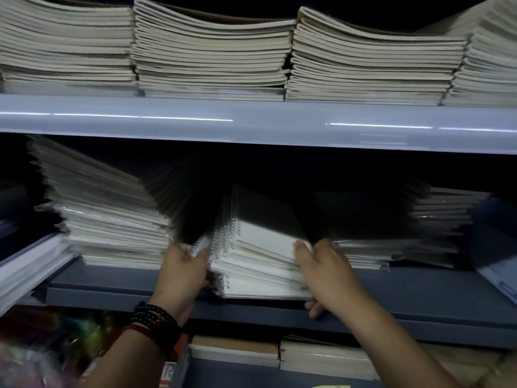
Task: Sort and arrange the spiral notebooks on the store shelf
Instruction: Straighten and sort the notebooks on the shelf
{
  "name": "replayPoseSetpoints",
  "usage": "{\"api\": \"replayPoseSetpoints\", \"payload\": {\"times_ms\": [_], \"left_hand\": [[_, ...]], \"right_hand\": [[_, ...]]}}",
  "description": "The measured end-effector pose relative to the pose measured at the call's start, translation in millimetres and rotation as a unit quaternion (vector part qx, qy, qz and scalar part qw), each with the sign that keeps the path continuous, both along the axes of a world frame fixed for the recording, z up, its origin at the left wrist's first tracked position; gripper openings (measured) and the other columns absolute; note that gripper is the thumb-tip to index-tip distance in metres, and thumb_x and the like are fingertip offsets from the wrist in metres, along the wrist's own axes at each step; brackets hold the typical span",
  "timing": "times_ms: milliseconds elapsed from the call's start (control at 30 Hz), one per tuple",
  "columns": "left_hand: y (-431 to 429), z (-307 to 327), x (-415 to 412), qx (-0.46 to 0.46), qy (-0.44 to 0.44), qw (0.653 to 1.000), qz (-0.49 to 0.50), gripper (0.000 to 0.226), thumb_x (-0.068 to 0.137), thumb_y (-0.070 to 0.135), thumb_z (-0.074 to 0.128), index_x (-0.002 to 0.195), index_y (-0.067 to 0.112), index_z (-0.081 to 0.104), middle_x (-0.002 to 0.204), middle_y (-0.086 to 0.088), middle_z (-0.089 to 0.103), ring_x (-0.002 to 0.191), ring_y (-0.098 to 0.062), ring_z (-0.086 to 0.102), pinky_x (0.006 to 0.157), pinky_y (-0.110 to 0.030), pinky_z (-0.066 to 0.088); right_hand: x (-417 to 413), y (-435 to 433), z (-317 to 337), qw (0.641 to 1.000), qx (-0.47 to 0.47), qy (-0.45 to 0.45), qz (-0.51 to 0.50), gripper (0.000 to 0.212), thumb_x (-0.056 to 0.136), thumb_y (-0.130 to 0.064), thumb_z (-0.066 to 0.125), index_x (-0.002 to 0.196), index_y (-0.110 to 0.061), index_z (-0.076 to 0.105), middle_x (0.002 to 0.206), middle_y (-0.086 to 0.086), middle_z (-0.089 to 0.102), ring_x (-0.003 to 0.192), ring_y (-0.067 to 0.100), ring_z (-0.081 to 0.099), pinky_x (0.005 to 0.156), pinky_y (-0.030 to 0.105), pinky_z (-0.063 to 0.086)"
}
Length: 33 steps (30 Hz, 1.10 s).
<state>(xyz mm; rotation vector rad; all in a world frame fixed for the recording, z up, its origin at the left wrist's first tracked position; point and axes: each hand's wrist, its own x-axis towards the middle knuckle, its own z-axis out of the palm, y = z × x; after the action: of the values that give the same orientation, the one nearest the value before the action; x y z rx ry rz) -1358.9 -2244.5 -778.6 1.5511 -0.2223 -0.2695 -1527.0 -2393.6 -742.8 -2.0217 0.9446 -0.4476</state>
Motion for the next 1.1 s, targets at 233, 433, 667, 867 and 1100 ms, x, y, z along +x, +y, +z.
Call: {"api": "replayPoseSetpoints", "payload": {"times_ms": [233,433,667,867,1100], "left_hand": [[12.7,39.2,-24.7,-0.001,-0.210,0.974,0.087,0.017,0.100,0.017,0.060,0.102,0.021,0.043,0.074,-0.007,0.060,0.057,-0.013,0.065,0.052,-0.026,0.056],[41.8,61.5,-37.3,-0.017,-0.308,0.930,0.201,0.020,0.100,0.019,0.059,0.108,0.017,0.040,0.058,-0.005,0.055,0.046,-0.010,0.053,0.046,-0.014,0.040],[63.6,67.6,-33.8,-0.298,-0.074,0.948,0.087,0.026,0.100,0.011,0.061,0.120,0.017,0.046,0.109,-0.018,0.072,0.086,-0.020,0.073,0.078,-0.042,0.062],[72.5,50.3,-38.7,-0.249,0.070,0.957,-0.134,0.057,0.076,-0.009,0.065,0.130,-0.001,0.049,0.115,-0.022,0.072,0.100,-0.032,0.073,0.075,-0.040,0.064],[80.0,41.0,-40.1,-0.162,0.080,0.974,-0.136,0.023,0.097,0.005,0.056,0.117,0.003,0.069,0.113,-0.017,0.074,0.104,-0.030,0.073,0.089,-0.040,0.053]], "right_hand": [[4.7,-3.7,-3.4,0.998,0.049,-0.047,-0.009,0.052,0.105,-0.048,0.033,0.133,-0.005,0.040,0.080,0.013,0.061,0.033,0.018,0.054,0.058,0.051,0.060],[9.0,-1.8,-11.7,0.999,-0.046,0.005,-0.011,0.062,0.101,-0.055,0.037,0.131,-0.002,0.042,0.091,0.013,0.065,0.070,0.026,0.064,0.057,0.031,0.049],[1.3,21.4,21.2,0.943,-0.327,-0.032,-0.043,0.041,0.100,-0.056,0.040,0.090,-0.019,0.056,0.086,-0.002,0.060,0.072,0.015,0.055,0.062,0.031,0.043],[27.6,44.2,28.0,0.933,0.173,-0.303,0.084,0.013,0.092,-0.016,0.067,0.102,-0.009,0.063,0.085,0.001,0.077,0.072,0.013,0.072,0.063,0.026,0.055],[16.1,46.9,21.5,0.933,0.184,-0.290,0.108,0.030,0.087,0.008,0.063,0.106,-0.015,0.067,0.084,0.004,0.077,0.073,0.012,0.072,0.060,0.018,0.052]]}}
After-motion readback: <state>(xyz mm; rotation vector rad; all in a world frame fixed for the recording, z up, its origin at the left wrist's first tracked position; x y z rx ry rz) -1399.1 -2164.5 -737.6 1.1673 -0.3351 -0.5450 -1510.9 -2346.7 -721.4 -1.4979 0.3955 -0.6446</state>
